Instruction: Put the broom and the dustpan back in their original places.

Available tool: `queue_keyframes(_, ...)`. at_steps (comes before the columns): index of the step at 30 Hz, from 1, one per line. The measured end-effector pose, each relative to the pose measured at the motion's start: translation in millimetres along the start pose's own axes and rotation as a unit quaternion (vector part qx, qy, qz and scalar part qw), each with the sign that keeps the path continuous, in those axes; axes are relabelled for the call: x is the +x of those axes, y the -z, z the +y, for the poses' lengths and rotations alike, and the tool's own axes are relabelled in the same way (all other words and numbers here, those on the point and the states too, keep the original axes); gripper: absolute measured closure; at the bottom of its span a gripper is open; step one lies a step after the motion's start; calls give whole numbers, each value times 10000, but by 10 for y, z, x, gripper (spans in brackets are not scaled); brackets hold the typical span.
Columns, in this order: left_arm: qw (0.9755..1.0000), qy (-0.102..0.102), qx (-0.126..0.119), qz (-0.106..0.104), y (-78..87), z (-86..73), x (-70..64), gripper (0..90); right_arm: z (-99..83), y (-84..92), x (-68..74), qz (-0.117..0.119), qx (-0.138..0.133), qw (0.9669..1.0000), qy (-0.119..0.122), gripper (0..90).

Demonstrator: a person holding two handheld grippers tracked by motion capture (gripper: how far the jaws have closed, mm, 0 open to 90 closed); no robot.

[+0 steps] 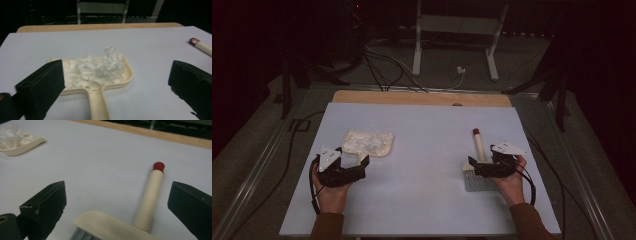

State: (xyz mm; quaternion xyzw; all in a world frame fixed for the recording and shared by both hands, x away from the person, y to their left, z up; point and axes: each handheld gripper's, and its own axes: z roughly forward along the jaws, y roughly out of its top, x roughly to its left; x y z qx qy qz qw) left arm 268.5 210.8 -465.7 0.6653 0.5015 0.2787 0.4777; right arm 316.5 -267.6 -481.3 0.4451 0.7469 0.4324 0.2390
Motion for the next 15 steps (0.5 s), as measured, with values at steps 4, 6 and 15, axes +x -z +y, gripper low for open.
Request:
queue_keyframes(4, 9999, -18, -89, -55, 58, -36, 4, 3, -15, 30, 60, 97, -152, 9998, 24, 0)
queue_keyframes(6, 9999, 20, -91, -41, 81, -51, 11, 3, -25, 52, 87, 154, -204, 9997, 15, 0)
queue_keyframes(15, 10000, -82, -37, 18, 141, -110, -49, 3, -55, 129, 132, 69, -427, 9990, -103, 0)
